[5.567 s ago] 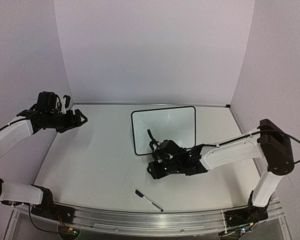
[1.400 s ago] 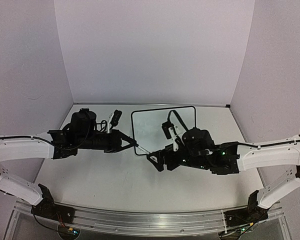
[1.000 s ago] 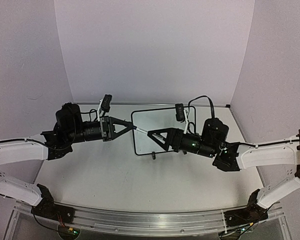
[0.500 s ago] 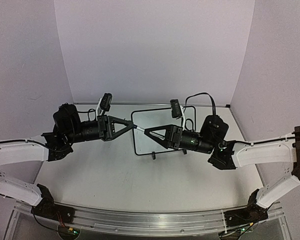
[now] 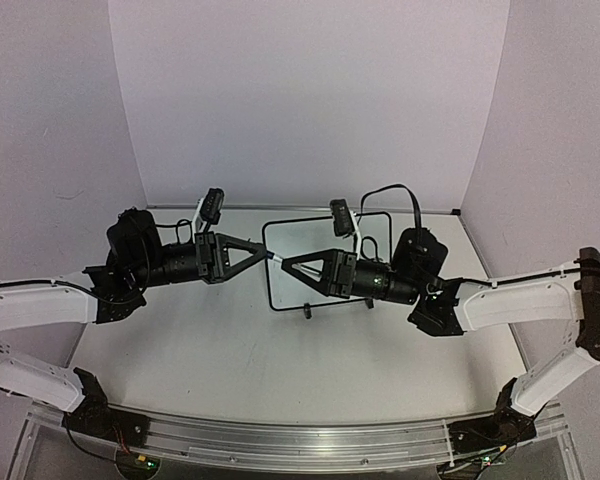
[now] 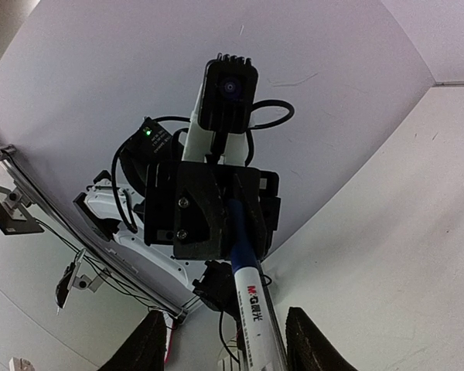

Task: Write a sentence on the whiteboard
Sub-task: Open the pen cap from the whiteboard marker.

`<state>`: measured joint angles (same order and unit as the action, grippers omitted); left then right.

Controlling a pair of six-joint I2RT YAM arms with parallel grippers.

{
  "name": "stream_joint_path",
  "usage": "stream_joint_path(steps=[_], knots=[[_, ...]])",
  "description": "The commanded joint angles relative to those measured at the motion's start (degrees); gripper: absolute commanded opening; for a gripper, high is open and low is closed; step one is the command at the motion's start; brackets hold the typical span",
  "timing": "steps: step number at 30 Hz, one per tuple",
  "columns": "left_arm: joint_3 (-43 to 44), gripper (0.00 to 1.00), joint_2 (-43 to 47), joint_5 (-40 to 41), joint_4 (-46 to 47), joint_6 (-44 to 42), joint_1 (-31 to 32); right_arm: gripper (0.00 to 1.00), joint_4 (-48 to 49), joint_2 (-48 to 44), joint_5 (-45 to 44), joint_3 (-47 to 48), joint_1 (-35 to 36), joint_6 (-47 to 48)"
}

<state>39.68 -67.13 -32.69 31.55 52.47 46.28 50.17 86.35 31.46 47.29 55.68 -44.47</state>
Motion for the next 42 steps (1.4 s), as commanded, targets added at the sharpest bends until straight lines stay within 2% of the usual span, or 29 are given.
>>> stream_joint_path(steps=[1,13,17,20,26,35,38,39,42], knots=[[0.0,0.00,0.2,0.1,1.6,0.0,-0.1,0.47,3.1,0.3,1.1,2.4,0.2,-0.2],[0.0,0.00,-1.3,-0.6,2.3,1.1,-0.1,0.36,4.1,0.3,1.0,2.2,0.2,-0.3],[0.0,0.00,-1.8,-0.8,2.4,1.5,-0.1,0.28,4.8,0.3,1.1,2.1,0.4,-0.3],[0.0,0.00,-2.1,-0.9,2.6,1.7,-0.1,0.16,5.2,0.5,1.1,2.1,0.7,-0.2],[-0.5,0.00,-1.5,-0.2,2.5,2.2,-0.1,0.00,5.8,0.0,0.8,1.3,0.8,0.0],[-1.1,0.00,0.2,1.1,2.4,2.1,-0.3,0.00,6.3,-1.8,-2.5,-1.7,0.8,0.1],[-2.2,0.00,1.1,0.5,4.6,4.0,-2.4,0.00,6.3,-2.7,-3.7,-3.3,0.7,-0.4],[-3.0,0.00,1.7,-0.6,7.0,6.3,-5.2,0.00,6.3,-3.4,-4.7,-5.1,0.4,-1.0],[-2.6,0.00,3.5,-2.4,6.5,7.1,-8.6,0.00,6.3,-5.2,-6.2,-8.0,-0.1,-1.4]])
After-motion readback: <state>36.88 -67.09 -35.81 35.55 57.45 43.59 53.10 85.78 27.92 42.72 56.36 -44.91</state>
